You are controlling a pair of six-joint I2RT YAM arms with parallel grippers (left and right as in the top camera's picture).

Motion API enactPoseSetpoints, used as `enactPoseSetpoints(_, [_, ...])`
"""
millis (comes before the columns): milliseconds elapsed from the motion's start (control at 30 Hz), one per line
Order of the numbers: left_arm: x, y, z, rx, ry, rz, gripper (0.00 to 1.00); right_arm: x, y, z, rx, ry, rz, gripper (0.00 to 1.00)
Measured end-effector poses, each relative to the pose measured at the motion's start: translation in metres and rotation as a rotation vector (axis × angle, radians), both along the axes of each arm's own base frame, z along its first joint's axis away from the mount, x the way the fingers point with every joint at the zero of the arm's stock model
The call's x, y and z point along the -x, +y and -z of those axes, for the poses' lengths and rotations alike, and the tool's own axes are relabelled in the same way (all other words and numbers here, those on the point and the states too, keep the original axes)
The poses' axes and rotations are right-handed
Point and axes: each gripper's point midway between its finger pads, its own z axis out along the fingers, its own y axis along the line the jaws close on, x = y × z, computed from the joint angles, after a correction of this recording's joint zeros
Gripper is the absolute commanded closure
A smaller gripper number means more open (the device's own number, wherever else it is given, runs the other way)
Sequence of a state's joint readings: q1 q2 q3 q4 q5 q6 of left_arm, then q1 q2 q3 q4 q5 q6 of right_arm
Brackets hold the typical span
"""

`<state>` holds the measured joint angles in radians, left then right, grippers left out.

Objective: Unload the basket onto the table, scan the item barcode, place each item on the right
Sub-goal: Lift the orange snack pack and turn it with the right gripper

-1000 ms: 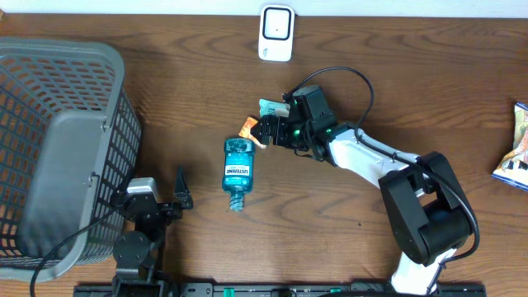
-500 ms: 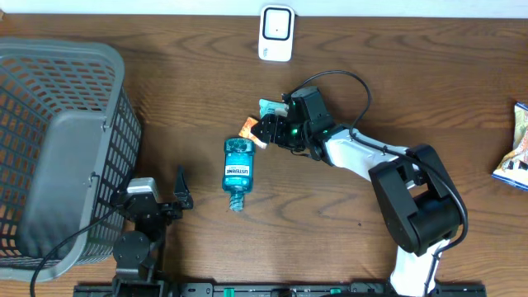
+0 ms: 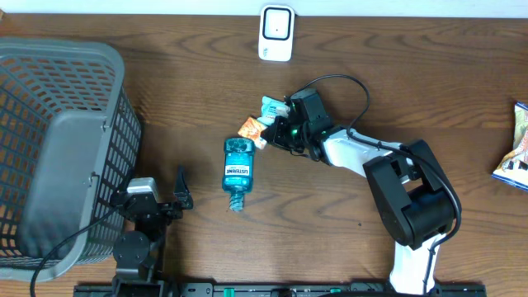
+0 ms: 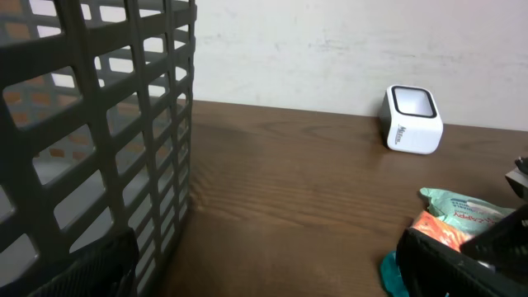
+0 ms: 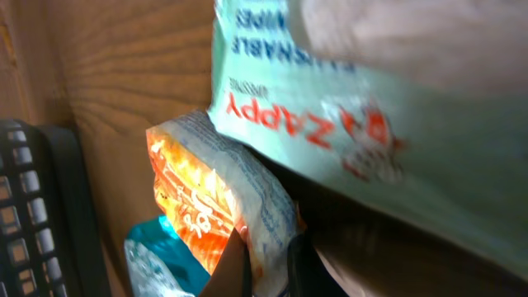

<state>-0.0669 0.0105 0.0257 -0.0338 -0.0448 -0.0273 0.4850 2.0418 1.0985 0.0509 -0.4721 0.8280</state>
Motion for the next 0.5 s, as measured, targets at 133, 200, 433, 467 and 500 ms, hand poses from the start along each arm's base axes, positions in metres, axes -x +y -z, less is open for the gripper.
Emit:
enactPoseSetpoints(133, [0.0,0.0,0.0,0.0,0.0,0.0,0.0,0.018,-0.02,-0.013,0.027,0.093,-0.001,0.99])
enactPoseSetpoints(200, [0.0,0.0,0.0,0.0,0.0,0.0,0.0,0.024,-0.032,-0.046,-0.012,0.107,0.002,0.99])
enactPoseSetpoints(433, [0.0,0.0,0.0,0.0,0.0,0.0,0.0,0.086,-0.074,-0.147,-0.025,0.119,-0.015,0.99])
enactPoseSetpoints(467, [0.0,0.0,0.0,0.0,-0.001,0.0,0.0,0.094,-0.08,-0.151,-0.003,0.122,-0.014,0.99])
enactPoseSetpoints(500, [0.0,0.0,0.0,0.0,0.0,0.0,0.0,0.101,-0.084,-0.155,0.014,0.118,-0.014,0.99])
